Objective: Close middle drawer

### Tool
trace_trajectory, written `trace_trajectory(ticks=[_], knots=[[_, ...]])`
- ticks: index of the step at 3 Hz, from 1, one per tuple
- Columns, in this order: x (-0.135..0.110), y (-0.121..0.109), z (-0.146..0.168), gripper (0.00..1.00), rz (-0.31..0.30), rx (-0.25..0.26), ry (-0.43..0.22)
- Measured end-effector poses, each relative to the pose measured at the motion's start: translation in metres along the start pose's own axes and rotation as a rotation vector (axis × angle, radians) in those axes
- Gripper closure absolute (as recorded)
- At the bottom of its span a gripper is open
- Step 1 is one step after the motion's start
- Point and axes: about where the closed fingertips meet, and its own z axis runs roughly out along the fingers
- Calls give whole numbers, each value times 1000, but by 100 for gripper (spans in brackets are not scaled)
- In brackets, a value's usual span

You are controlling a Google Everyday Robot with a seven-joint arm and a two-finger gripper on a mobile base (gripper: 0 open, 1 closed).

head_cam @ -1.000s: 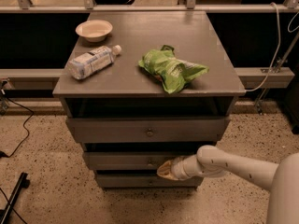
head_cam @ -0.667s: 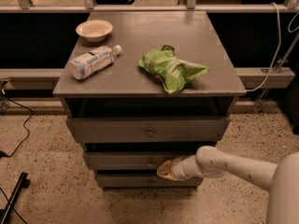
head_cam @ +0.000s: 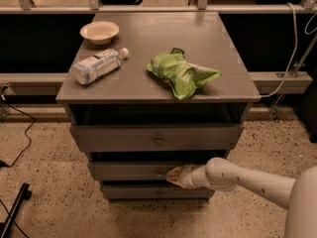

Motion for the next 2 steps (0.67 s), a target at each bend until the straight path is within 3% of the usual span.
trace_trajectory(ticks=[1,2], knots=[[6,-12,7,100,-5,21,9],[7,-7,4,100,-4,21,10]])
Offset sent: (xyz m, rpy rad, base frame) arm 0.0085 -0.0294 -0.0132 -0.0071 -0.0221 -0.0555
